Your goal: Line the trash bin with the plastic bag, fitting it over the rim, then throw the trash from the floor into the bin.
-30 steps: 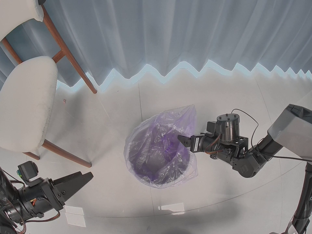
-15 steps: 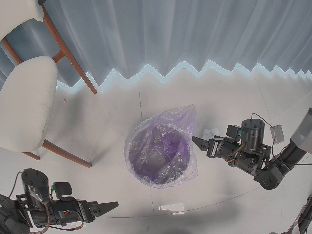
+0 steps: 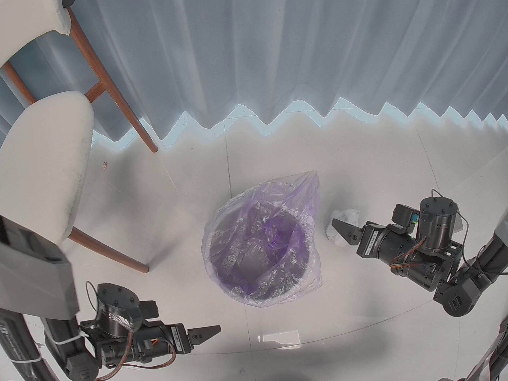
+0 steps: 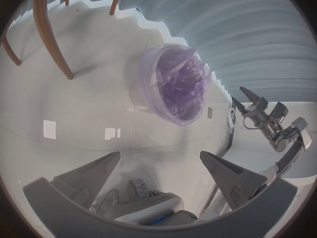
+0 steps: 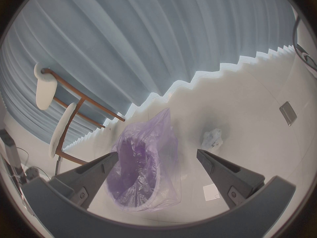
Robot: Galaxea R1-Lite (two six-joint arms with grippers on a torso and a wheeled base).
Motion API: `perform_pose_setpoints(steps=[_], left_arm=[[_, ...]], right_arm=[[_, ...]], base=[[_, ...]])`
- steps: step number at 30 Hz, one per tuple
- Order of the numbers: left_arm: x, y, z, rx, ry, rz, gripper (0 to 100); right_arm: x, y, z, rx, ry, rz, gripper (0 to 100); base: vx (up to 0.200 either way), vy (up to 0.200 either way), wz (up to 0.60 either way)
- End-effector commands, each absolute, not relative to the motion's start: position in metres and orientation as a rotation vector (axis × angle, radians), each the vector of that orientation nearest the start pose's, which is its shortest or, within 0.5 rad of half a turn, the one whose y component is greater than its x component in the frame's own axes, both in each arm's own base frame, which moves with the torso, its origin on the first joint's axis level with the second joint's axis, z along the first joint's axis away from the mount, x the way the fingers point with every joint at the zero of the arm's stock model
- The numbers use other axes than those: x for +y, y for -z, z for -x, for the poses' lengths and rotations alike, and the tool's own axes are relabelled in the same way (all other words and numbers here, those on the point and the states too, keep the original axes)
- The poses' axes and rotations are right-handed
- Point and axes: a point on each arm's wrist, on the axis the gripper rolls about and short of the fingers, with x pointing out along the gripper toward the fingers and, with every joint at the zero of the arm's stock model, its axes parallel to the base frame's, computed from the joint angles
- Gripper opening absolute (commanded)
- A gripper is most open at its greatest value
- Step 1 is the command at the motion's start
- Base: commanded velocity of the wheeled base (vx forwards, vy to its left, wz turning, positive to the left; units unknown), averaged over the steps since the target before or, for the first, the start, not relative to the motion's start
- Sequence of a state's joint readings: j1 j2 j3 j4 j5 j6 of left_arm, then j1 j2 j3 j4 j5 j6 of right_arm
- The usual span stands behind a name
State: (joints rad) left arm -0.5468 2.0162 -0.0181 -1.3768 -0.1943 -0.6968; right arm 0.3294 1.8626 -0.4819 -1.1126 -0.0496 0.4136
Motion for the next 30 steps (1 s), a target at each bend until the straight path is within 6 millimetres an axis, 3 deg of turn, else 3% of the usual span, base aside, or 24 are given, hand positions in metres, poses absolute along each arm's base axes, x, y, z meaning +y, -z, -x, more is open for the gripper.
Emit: perform_pose_setpoints(steps=[1,7,24,30], left_arm=[[-0.126,0.037,-0.176,1.008,0.406,0.447,100],[-0.134,0.044,-0.187,0.991,0.409,0.47,100],[-0.176,0.061,-0.251,0.754,0.383,0.55,100],[-0.178,0.064,-0.259,0.715,0.345,0.553,100]], right_arm=[[0.086,-0.109,-0.271,0.296,-0.201,-0.403,100],[0.076,-0.111,-0.274,0.285,-0.166,-0.425,100],[0.073,-0.109,-0.28,0.284,-0.149,-0.457,100],[0.072,-0.108,-0.279,0.291,-0.147,-0.458,100]], base=[[0.0,0.0,0.0],[0.0,0.0,0.0],[0.0,0.0,0.0],[0.0,0.0,0.0]])
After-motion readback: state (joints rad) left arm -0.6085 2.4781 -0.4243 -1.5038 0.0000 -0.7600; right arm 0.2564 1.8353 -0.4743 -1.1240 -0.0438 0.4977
